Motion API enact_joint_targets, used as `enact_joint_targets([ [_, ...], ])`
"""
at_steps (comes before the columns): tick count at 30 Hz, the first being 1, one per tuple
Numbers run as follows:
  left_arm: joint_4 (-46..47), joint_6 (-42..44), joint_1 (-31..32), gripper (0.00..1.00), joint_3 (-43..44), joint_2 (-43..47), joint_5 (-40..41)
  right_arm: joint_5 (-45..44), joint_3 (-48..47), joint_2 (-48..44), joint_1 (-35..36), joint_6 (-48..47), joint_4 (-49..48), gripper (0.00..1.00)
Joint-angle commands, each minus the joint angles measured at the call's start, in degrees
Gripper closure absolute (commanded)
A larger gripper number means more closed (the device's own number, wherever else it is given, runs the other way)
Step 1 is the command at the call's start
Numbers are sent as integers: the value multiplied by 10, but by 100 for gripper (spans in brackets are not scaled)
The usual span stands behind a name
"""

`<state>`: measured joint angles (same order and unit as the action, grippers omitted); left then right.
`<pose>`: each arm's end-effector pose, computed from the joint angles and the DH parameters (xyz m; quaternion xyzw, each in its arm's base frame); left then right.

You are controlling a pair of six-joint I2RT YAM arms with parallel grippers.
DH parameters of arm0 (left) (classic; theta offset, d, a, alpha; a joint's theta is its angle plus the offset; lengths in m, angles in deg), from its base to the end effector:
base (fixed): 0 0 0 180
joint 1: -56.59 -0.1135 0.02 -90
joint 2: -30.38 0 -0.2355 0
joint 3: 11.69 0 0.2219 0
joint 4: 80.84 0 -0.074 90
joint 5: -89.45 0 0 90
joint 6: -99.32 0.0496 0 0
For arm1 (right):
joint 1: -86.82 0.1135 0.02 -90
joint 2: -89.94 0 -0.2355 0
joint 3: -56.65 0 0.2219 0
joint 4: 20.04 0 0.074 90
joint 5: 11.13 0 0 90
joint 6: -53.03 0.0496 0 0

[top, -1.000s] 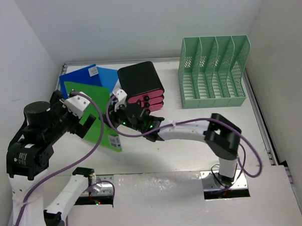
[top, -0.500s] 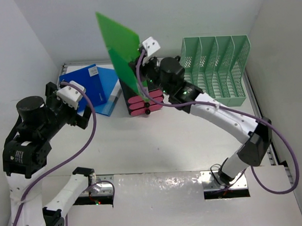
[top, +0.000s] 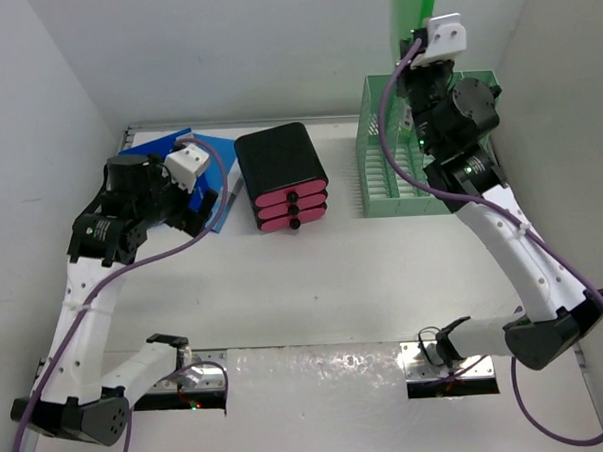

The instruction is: Organize the desk

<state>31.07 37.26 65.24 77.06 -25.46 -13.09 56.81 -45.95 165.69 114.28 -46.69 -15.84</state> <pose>0.1705 -0.0368 0.3584 0.3247 0.8220 -0.0189 0.4674 0.2488 0.1083 0.4882 -0.0226 0.5666 0.0211 0.8234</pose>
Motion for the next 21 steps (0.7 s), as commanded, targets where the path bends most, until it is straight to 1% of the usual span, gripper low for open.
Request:
enact_joint_targets([
  [1, 54, -9, 2, 0, -3, -1, -10, 0, 24, -6, -18, -22, -13, 100],
  [2, 56, -10, 2, 0, -5, -3, -11, 8, 32, -3, -37, -12, -17, 100],
  [5, 68, -12, 1, 0, -13, -16, -11, 31, 49, 13, -66, 14, -20, 100],
  [9, 77, -12, 0, 0, -26, -20, -5, 42, 73, 27, -86, 38, -37, 100],
  [10, 78, -11, 0, 0, -27, -22, -5, 51, 82, 28, -96, 55, -54, 100],
  [12, 78, -9, -2, 0, -31, -25, -5, 59, 106, 33, -103, 68, -71, 100],
  [13, 79, -8, -2, 0, -32, -28, -2, 77, 113, 34, -108, 76, -85, 100],
  [15, 83, -6, -2, 0, -34, -30, 2, 82, 120, 44, -111, 79, -89, 100],
  [21, 89, -4, -6, 0, -43, -38, 4, 64, 132, 40, -110, 79, -96, 100],
])
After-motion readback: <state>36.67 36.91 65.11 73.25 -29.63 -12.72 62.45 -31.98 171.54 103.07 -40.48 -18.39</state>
